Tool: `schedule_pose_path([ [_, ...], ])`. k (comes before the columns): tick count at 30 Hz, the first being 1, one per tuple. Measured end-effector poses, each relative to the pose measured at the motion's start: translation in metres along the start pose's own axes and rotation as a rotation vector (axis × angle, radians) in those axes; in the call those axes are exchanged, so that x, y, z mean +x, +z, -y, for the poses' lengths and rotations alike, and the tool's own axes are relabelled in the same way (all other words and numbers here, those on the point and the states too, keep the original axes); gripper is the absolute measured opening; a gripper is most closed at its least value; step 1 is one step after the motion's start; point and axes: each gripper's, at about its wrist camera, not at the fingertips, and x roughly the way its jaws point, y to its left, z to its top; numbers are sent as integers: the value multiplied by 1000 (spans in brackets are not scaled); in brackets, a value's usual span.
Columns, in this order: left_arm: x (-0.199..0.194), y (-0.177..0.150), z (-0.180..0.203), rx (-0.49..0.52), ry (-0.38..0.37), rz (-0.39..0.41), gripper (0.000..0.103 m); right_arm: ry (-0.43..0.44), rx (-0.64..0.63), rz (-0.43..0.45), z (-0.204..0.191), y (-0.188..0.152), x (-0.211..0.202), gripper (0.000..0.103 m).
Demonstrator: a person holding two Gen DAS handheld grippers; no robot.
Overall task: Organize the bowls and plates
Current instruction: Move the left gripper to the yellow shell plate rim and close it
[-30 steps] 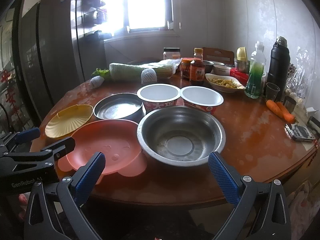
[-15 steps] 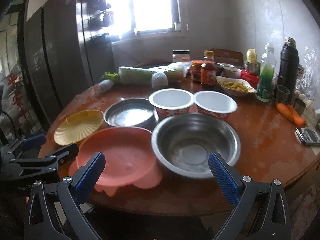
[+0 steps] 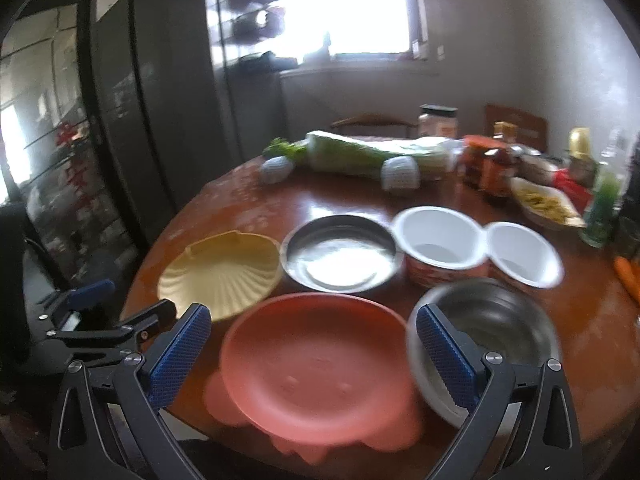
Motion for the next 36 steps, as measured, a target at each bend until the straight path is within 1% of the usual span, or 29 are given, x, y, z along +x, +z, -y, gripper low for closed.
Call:
schedule_pose_path([
  [1,3,2,-5,-4,12,-1,102,19,0,-22,-2,4,8,103],
  [3,11,8,-16,1,45,-6,102,19,-23,-41,-10,10,20,103],
  [5,19,13,-25,4,58,-18,102,19,-51,-71,-19,14,35,103],
  [7,29,17,-34,-1,52,-38,102,60,-50,-96,-23,17,49,103],
  [9,36,17,-40,-5,57,-54,102,72,-51,-122,-26,19,62,103],
  [10,39,17,-41,-7,43,-63,102,71,-60,-125,-28,20,68,102],
  [11,42,16,-42,-10,28,-72,102,62,-70,-138,-30,20,74,99],
  [13,45,16,-44,-11,22,-75,102,84,-81,-155,-35,20,83,96],
  [14,47,16,-44,-8,21,-78,102,96,-79,-167,-35,19,87,91],
  [15,49,16,-44,-10,18,-78,102,104,-76,-181,-35,18,91,88],
  [17,51,17,-44,-8,2,-80,101,130,-80,-198,-38,18,99,71],
  [19,54,17,-43,-7,4,-85,100,133,-101,-217,-41,18,107,65],
  [22,57,17,-41,7,-5,-92,98,119,-110,-223,-41,18,114,63],
  [24,60,18,-40,8,-8,-96,98,121,-105,-230,-41,19,118,58],
  [25,61,19,-39,11,-7,-96,97,124,-105,-231,-41,19,119,53],
  [26,62,19,-39,12,-2,-97,97,130,-105,-231,-42,19,120,52],
  [30,66,21,-36,16,3,-103,94,135,-121,-234,-46,21,126,51],
  [33,70,21,-36,17,7,-114,89,117,-121,-235,-45,21,129,49],
  [35,72,20,-37,12,10,-121,85,116,-125,-232,-45,21,130,44],
  [36,73,20,-36,16,13,-124,80,113,-140,-228,-46,21,130,42],
])
